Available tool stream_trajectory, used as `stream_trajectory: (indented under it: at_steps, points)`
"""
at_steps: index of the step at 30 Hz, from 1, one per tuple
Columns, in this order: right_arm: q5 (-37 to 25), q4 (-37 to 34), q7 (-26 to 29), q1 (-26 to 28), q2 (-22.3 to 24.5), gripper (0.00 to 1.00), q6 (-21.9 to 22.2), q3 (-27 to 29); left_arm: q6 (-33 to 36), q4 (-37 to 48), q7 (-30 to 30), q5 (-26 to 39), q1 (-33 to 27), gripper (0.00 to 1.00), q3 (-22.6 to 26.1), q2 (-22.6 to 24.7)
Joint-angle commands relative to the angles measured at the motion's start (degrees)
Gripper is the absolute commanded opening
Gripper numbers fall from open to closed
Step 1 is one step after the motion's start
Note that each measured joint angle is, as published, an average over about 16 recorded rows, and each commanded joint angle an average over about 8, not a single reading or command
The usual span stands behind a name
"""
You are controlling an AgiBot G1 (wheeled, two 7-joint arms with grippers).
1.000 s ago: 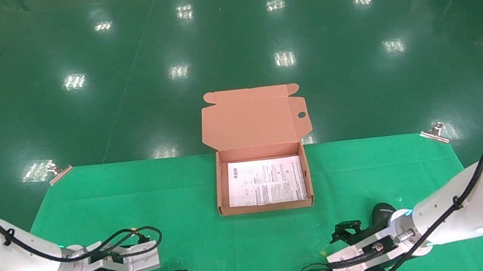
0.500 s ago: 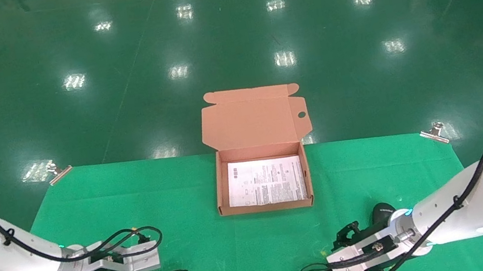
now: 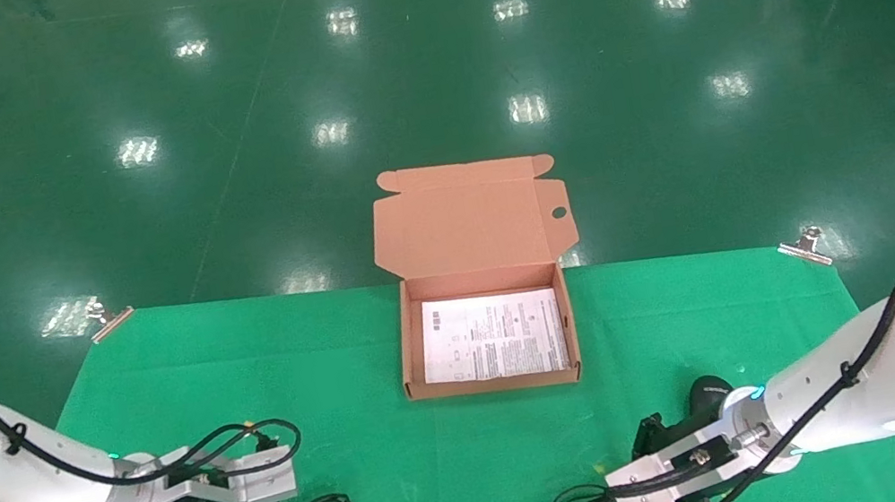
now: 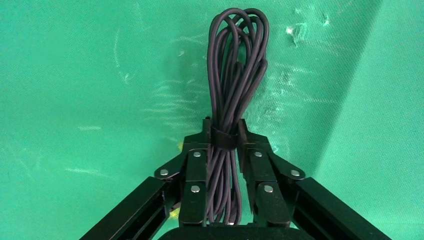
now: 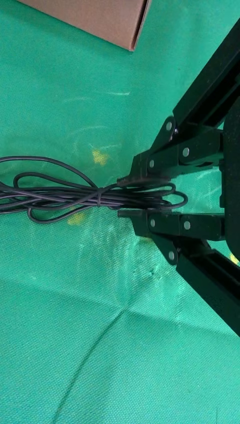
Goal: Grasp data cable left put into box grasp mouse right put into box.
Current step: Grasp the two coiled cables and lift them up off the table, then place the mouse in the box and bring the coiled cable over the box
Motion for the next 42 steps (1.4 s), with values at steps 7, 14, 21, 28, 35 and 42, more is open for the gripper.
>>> stream_trajectory:
  at_steps: [7,14,21,28,35,42]
  points:
    - [0.00,0.03,0.00,0.01,0.01,0.00,-0.03,0.00,0.01,-0.05,-0.03,0.00,0.00,0.00,0.00,-0.03]
    - [0.38,0.01,0.33,0.09,0.17,0.00,0.01,0.29,0.17,-0.21,0.08,-0.13,-0.26,0.00,-0.10,-0.20]
    - [3.78,2.98,4.22,1.49,4.06,0.00,-0.55,3.33,1.46,-3.27,1.22,-1.66,-2.92,0.00,-1.40,-2.70]
    - [5.00,10.93,11.74,4.26,11.04,0.00,0.37,7.19,0.46,-10.48,0.98,-2.51,-5.58,0.00,-2.99,-5.63]
    - [3.33,15.61,16.89,9.87,12.62,0.00,3.93,10.35,-3.74,-17.87,-0.94,-1.55,-7.64,0.00,-4.21,-6.44]
    - [2.57,11.80,14.84,17.72,5.26,0.00,8.18,11.74,-9.45,-20.28,-2.53,0.92,-10.04,0.00,-4.76,-4.35]
